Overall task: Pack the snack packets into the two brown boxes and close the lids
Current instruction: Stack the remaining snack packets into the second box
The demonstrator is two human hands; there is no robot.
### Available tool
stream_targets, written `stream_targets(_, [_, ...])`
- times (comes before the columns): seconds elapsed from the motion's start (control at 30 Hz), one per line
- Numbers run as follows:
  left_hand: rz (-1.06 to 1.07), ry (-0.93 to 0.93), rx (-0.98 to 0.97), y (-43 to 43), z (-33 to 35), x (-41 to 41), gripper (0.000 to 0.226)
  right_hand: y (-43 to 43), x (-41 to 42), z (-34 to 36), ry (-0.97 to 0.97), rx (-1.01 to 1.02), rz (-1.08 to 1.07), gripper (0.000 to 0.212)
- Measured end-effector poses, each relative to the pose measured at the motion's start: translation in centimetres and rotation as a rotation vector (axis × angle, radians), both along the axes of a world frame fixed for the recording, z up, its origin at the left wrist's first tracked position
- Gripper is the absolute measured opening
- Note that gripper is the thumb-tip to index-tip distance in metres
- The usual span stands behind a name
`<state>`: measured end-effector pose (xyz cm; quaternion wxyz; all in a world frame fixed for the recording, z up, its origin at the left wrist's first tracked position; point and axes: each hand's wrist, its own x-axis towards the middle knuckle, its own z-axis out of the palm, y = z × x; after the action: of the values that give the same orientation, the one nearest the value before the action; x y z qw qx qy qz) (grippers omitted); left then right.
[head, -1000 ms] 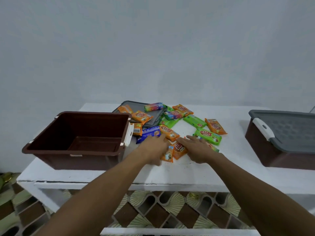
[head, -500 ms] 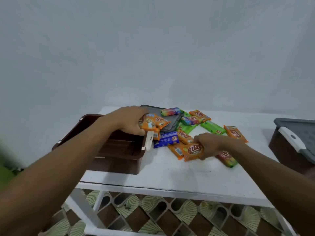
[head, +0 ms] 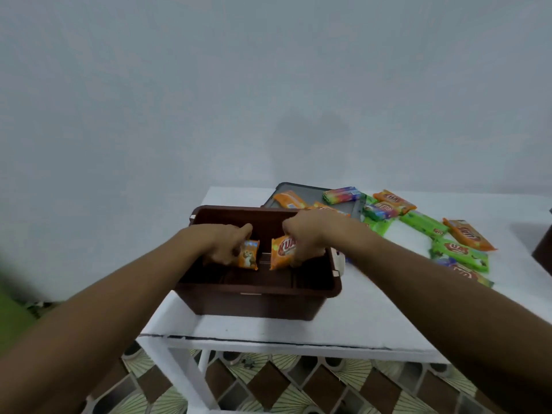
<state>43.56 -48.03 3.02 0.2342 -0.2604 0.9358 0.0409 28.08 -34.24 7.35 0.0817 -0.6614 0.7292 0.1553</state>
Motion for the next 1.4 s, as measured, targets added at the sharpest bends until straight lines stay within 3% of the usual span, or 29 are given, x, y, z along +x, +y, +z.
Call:
stream_targets(0.13, [-0.191, -0.024, -0.166, -1.3, -1.7, 0.1, 0.053, -1.4, 0.7, -4.8, 0.085, -0.055, -0.019, 0.028])
stream_targets(0.33, [-0.33, 0.18, -0.422, -3.0, -2.5, 0.4, 0.046, -2.1, 0.5, -7.7, 0.127, -0.005, 0.02, 0.041])
stream_targets(0.47, [-0.33, 0.065, -0.279, -3.2, -3.3, 0.2, 0.042, -2.1, 0.6, -8.2, 0.088, -0.007, 0.018, 0.051])
stream_targets(0.53, [-0.313, 0.004, -0.217, -3.5, -3.7, 0.1, 0.037, -2.4, 0.7, -8.1, 0.114, -0.02, 0.005, 0.045])
stream_targets(0.73, [-0.315, 0.02, -0.224, -3.8, -3.8, 0.3, 0.035, -2.7, 1.0, -7.7, 0.235, -0.067, -0.039, 0.023])
stream_targets(1.0, [-0.311, 0.005, -0.224, -3.6, -3.8, 0.4, 0.035, -2.7, 1.2, -7.5, 0.253, -0.01, -0.043, 0.023])
stream_targets(1.1, [-0.289, -0.04, -0.145, -3.9, -2.7, 0.3, 0.033, -2.7, 1.1, -7.2, 0.207, 0.088, -0.029, 0.026])
stream_targets(1.17, [-0.287, 0.031, -0.056, -4.4, -1.2, -0.1, 0.025, -2.9, 0.7, -5.8, 0.137, 0.089, -0.034, 0.027])
stream_targets(1.27, [-0.315, 0.29, 0.015, -5.6, 1.5, -1.5, 0.006, -3.3, -1.3, -3.1, 0.021, -0.135, -0.032, 0.015])
stream_targets(1.4, [-0.307, 0.513, -0.073, -8.1, 4.2, -5.5, 0.017, -3.8, -7.9, -1.0, -0.041, -0.548, -0.236, 0.012])
